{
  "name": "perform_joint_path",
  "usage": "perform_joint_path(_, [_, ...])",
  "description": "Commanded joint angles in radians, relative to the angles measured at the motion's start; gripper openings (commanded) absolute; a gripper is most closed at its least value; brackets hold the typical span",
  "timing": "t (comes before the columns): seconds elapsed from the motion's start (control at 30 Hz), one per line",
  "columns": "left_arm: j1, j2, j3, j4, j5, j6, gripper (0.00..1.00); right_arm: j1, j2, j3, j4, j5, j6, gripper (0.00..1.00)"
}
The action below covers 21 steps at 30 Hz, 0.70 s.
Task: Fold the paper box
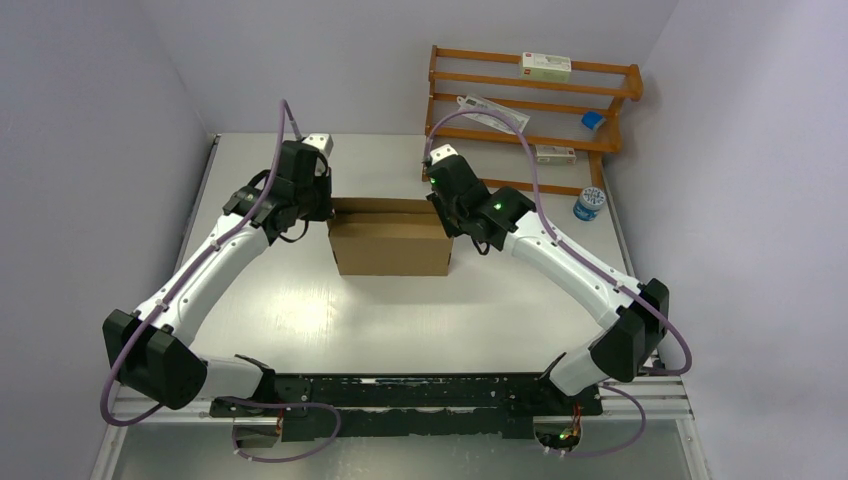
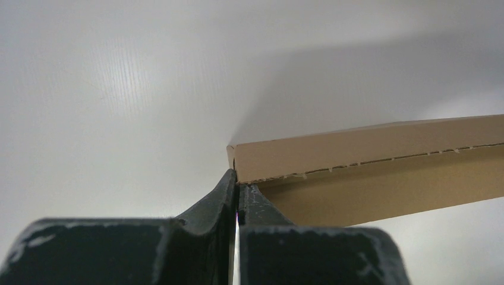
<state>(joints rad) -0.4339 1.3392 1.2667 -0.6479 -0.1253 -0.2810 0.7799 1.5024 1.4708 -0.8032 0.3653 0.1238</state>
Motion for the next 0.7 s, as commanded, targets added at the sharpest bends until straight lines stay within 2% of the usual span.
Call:
perform_joint_path(0.0, [-0.032,0.043,-0.022,-0.124,0.068,-0.008,0.05,0.012,0.038,0.018,-0.026,-0.043,-0.028,0.0])
perform_joint_path(0.3, [-0.032,0.038,-0.025,-0.122,0.071,-0.009,0.05,0.012,0.034,0.006,-0.004,-0.068,-0.018,0.0])
perform_joint_path(0.67, [-0.031,0.02,-0.048,-0.101,0.116,-0.026,0.05,0.012,-0.014,-0.081,0.104,-0.109,0.162,0.0])
